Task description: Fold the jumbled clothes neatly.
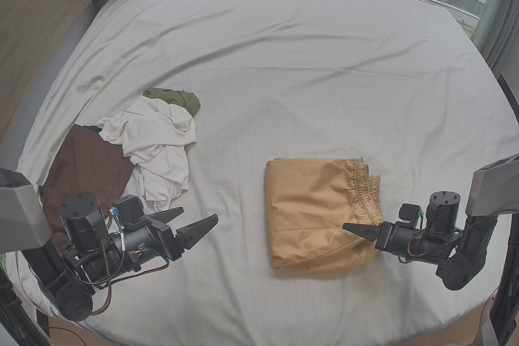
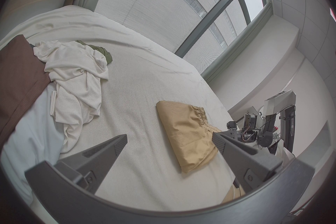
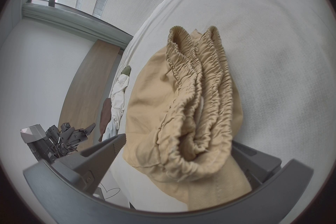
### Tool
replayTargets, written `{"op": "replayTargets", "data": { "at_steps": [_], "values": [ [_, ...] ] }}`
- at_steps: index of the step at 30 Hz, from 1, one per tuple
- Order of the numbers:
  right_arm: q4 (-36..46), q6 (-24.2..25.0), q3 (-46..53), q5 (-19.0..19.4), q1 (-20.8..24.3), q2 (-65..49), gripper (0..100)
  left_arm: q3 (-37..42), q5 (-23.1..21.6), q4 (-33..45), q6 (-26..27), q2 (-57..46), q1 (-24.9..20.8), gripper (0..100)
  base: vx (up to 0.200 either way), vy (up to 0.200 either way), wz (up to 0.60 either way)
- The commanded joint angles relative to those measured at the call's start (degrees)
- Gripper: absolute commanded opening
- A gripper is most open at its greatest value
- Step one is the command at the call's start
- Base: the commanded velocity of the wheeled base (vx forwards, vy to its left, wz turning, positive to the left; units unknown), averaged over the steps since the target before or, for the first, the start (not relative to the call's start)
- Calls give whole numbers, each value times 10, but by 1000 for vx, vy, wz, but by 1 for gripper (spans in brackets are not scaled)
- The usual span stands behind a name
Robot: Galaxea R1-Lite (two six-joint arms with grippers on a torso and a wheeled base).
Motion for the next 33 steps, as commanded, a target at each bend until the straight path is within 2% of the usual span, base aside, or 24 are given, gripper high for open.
{"op": "replayTargets", "data": {
  "at_steps": [1, 10, 14, 16, 20, 33],
  "values": [
    [-2, 1, 0, -1, 3, 12, 0, 1, 0, 0, 0, 0, 1, 100, 0, 0, 0],
    [-5, 1, 8, 3, 17, 2, 0, 1, -1, 0, 0, -6, 1, 100, 0, 0, 0],
    [-24, 0, 22, 4, 42, -30, 0, 3, 1, 1, 1, -11, 3, 100, 0, 0, 0],
    [-23, 0, 19, 2, 74, -80, 0, 6, 0, 0, 17, -22, 7, 100, 0, 0, 0],
    [-22, 1, -5, 1, 96, -131, 0, 11, 0, 1, 48, -37, 11, 100, 0, 0, 0],
    [2, 2, -87, 2, 111, -184, 0, 16, -7, 1, 53, -67, 12, 100, 0, 0, 0]
  ]
}}
